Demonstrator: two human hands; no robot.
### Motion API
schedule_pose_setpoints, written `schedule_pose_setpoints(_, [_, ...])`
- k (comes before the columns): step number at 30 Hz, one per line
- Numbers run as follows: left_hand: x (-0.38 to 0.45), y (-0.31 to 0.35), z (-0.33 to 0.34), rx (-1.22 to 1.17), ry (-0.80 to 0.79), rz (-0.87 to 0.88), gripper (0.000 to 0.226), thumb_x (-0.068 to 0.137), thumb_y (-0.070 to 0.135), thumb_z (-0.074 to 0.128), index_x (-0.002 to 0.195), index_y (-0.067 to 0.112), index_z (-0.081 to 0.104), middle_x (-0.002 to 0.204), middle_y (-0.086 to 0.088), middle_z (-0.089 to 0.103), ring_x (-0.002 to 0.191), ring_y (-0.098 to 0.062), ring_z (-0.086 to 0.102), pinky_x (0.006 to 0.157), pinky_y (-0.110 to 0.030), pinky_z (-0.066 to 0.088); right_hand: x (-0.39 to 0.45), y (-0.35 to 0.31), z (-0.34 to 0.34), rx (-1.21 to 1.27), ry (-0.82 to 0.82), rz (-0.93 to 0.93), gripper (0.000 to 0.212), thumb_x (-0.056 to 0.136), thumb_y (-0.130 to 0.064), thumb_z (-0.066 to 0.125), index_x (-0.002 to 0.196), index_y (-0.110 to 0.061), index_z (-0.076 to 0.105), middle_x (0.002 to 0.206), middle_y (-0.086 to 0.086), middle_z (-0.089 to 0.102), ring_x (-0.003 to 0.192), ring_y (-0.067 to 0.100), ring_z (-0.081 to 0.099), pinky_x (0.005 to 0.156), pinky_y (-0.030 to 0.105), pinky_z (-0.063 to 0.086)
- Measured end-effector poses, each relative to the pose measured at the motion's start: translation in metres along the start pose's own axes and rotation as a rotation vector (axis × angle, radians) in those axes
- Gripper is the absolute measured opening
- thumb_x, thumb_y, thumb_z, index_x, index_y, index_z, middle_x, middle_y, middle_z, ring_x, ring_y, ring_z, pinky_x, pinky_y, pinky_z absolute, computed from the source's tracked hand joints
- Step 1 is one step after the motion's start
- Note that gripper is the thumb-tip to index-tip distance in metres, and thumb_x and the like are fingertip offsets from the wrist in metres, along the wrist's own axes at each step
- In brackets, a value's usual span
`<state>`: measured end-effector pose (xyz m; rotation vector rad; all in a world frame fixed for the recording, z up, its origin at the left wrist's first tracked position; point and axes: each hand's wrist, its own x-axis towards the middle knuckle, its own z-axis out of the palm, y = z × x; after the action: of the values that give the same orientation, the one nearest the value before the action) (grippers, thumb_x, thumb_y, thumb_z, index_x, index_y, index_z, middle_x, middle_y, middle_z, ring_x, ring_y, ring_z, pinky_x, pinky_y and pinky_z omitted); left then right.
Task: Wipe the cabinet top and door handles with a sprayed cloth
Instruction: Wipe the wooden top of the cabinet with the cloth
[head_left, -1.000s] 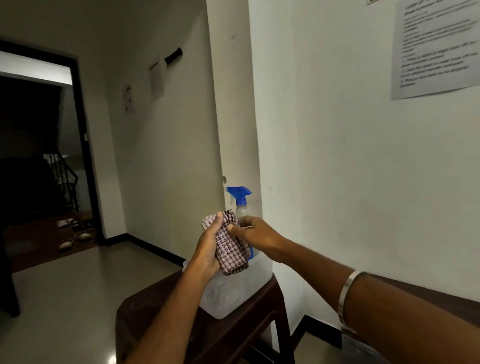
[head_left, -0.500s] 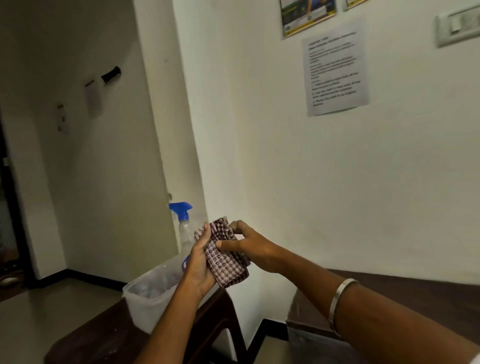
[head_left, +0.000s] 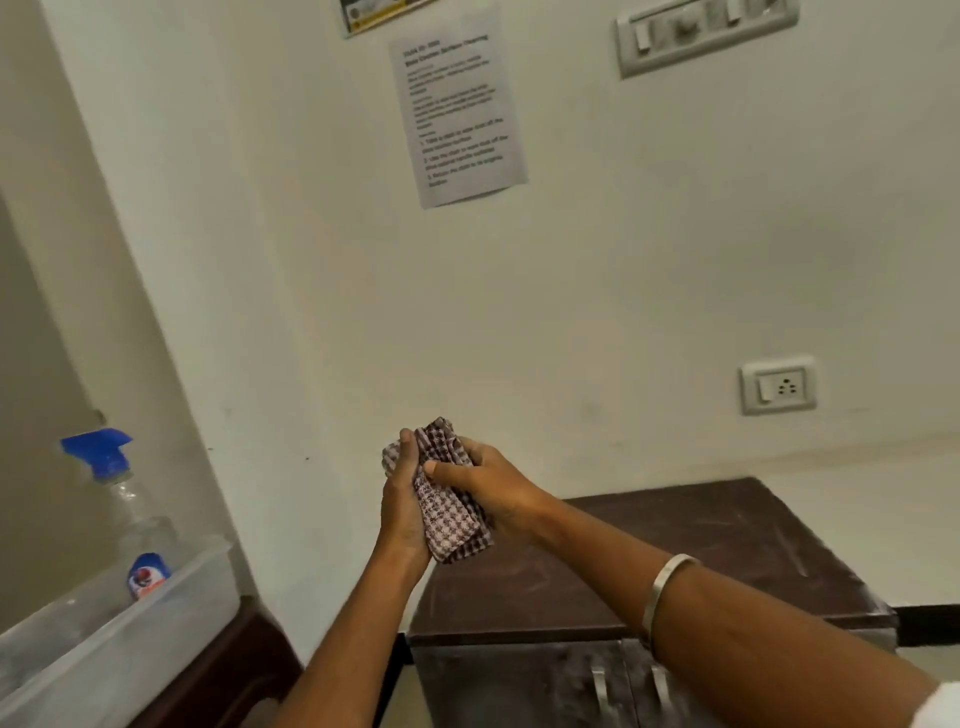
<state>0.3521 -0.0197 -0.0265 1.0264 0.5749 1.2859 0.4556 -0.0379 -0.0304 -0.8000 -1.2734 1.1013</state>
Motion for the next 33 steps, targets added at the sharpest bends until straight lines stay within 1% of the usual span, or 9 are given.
schedule_pose_setpoints(3, [0.02,-0.036,0.024,0.096,0.081,0.085,0.075,0.074,0.059,0.07,0.123,0.002,0.058,0.119,-0.027,0.063,0.107,-0.04,0.064,0.092,-0.056,0.051,-0.012,0.006,-0.037,0.037,0.075,-0.001,0.025,0.092,-0.01,0.059,0.117,-0.01,0.059,0.108,0.016,0.067,0.103,0.032,0.065,0.098,0.046,0.05])
schedule_pose_setpoints(6, [0.033,-0.075,0.044,0.197,0.073,0.116,0.07,0.08,0.06,0.063,0.11,-0.003,0.063,0.106,-0.029,0.067,0.097,-0.042,0.067,0.085,-0.055,0.055,-0.025,0.013,-0.07,-0.09,0.149,-0.024,0.021,0.093,-0.01,0.057,0.114,-0.014,0.058,0.109,0.018,0.066,0.107,0.034,0.064,0.097,0.047,0.05])
schedule_pose_setpoints(8, [0.044,-0.104,0.056,0.323,0.054,0.123,0.073,0.079,0.064,0.059,0.101,-0.005,0.066,0.099,-0.029,0.068,0.092,-0.04,0.068,0.081,-0.05,0.057,-0.037,0.017,-0.096,-0.206,0.22,-0.045,0.022,0.093,-0.01,0.055,0.115,-0.014,0.056,0.106,0.013,0.066,0.101,0.026,0.065,0.093,0.038,0.054])
schedule_pose_setpoints(12, [0.084,-0.173,0.071,0.631,-0.002,0.06,0.109,0.065,0.089,0.047,0.119,-0.005,0.055,0.118,-0.026,0.06,0.104,-0.035,0.063,0.086,-0.047,0.054,-0.056,0.033,-0.155,-0.408,0.351,-0.037,0.033,0.093,-0.015,0.055,0.126,-0.017,0.053,0.113,0.008,0.067,0.102,0.021,0.066,0.093,0.039,0.054])
schedule_pose_setpoints(15, [0.073,-0.2,0.096,0.877,-0.112,0.069,0.081,0.086,0.072,0.036,0.133,0.007,0.044,0.135,-0.008,0.046,0.12,-0.026,0.051,0.101,-0.046,0.043,-0.072,0.048,-0.201,-0.603,0.409,-0.022,0.039,0.093,-0.018,0.055,0.131,-0.021,0.05,0.121,0.003,0.065,0.108,0.018,0.062,0.096,0.033,0.049])
schedule_pose_setpoints(18, [0.069,-0.238,0.11,1.13,-0.23,0.163,0.063,0.096,0.055,0.032,0.145,0.015,0.032,0.15,-0.008,0.036,0.135,-0.027,0.038,0.112,-0.049,0.031,-0.082,0.065,-0.248,-0.842,0.41,0.006,0.044,0.094,-0.018,0.055,0.137,-0.016,0.044,0.127,0.006,0.062,0.113,0.019,0.059,0.089,0.023,0.043])
schedule_pose_setpoints(25, [0.101,-0.304,0.123,1.524,-0.472,0.259,0.065,0.099,0.05,0.031,0.152,0.016,0.021,0.159,-0.006,0.022,0.147,-0.021,0.017,0.121,-0.043,0.009,-0.078,0.086,-0.341,-1.337,0.362,0.244,0.061,0.09,-0.008,0.054,0.145,-0.022,0.032,0.142,0.013,0.045,0.128,0.034,0.047,0.107,0.044,0.04])
schedule_pose_setpoints(28, [0.12,-0.319,0.128,1.562,-0.549,0.281,0.064,0.099,0.051,0.029,0.153,0.017,0.02,0.16,-0.004,0.02,0.148,-0.019,0.014,0.121,-0.041,0.005,-0.069,0.083,-0.372,-1.523,0.352,0.298,0.066,0.086,-0.007,0.059,0.143,-0.024,0.031,0.14,0.011,0.043,0.125,0.034,0.048,0.103,0.046,0.043])
schedule_pose_setpoints(33, [0.149,-0.337,0.133,1.582,-0.597,0.335,0.065,0.099,0.052,0.028,0.152,0.016,0.021,0.159,-0.005,0.023,0.147,-0.02,0.017,0.121,-0.043,0.008,-0.041,0.089,-0.426,-1.66,0.423,0.363,0.048,0.089,-0.008,0.053,0.134,-0.019,0.041,0.124,0.012,0.05,0.112,0.032,0.054,0.092,0.044,0.049])
